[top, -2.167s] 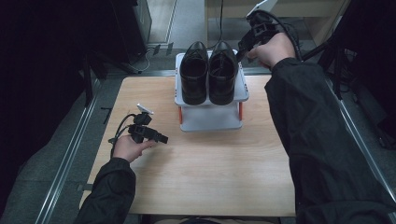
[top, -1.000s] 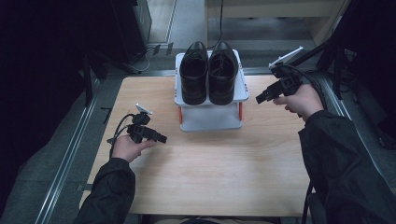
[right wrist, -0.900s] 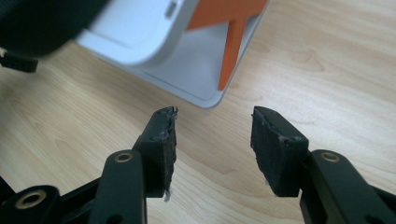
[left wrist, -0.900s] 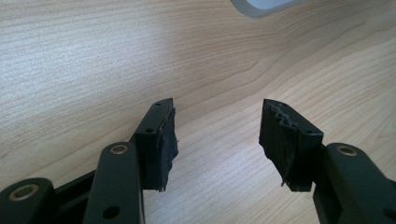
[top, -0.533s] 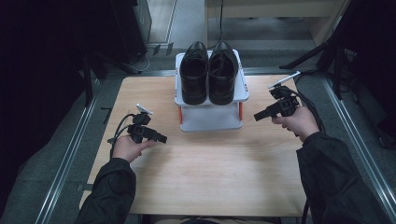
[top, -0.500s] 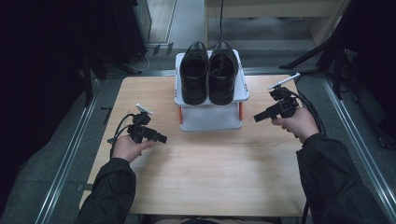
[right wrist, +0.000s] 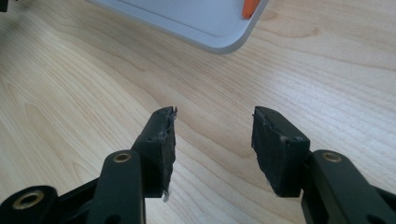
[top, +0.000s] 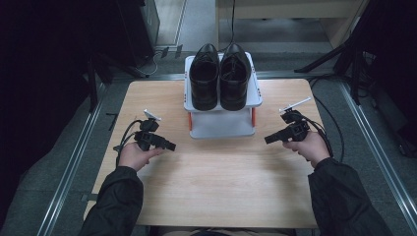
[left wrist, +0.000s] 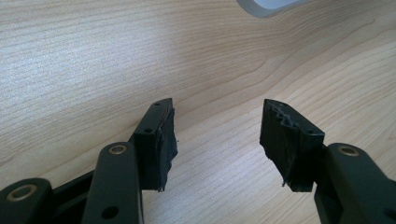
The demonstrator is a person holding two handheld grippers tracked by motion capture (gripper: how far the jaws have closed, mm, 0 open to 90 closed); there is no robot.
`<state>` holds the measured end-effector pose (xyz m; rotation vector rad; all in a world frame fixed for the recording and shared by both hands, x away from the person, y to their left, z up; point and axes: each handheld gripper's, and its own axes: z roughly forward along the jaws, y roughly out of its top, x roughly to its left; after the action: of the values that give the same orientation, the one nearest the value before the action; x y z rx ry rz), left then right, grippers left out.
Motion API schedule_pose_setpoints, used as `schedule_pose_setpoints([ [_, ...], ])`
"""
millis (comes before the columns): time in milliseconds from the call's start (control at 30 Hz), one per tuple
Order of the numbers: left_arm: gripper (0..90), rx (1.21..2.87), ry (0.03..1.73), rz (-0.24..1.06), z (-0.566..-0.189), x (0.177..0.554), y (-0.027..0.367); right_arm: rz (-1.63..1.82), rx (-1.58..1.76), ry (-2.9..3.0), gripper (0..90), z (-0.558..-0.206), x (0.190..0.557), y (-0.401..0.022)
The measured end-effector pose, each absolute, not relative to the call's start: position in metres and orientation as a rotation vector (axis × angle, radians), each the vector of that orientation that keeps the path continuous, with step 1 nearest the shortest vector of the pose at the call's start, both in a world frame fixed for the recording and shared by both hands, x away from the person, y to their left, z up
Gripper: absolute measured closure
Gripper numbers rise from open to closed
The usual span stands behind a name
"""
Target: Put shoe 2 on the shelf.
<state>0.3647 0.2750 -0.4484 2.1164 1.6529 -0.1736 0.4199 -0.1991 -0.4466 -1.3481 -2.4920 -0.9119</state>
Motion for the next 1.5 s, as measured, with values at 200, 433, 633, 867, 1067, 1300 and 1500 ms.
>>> schedule_pose_setpoints([
  [200, 44.1, 2.123, 1.639, -0.159, -0.450, 0.364, 0.272, -0.943, -1.358, -2.488, 50.2, -0.459, 0.416, -0.201],
  [433, 43.6, 2.129, 1.620, -0.154, -0.450, 0.365, 0.269, -0.962, -1.334, -2.521, 50.3, -0.469, 0.411, -0.199],
  [633, 41.8, 2.139, 1.609, -0.151, -0.453, 0.367, 0.267, -1.021, -1.334, -2.525, 50.3, -0.477, 0.409, -0.196],
  [867, 40.2, 2.111, 1.586, -0.104, -0.451, 0.368, 0.265, -1.048, -1.313, -2.540, 49.2, -0.476, 0.408, -0.191],
  [1067, 39.4, 2.120, 1.589, -0.091, -0.451, 0.368, 0.264, -1.063, -1.307, -2.551, 46.4, -0.476, 0.408, -0.190],
  [1300, 39.4, 2.131, 1.585, -0.087, -0.452, 0.367, 0.264, -1.058, -1.291, -2.563, 45.6, -0.477, 0.409, -0.189],
  [1500, 39.6, 2.117, 1.592, -0.088, -0.451, 0.366, 0.265, -1.043, -1.295, -2.569, 45.5, -0.478, 0.410, -0.189],
])
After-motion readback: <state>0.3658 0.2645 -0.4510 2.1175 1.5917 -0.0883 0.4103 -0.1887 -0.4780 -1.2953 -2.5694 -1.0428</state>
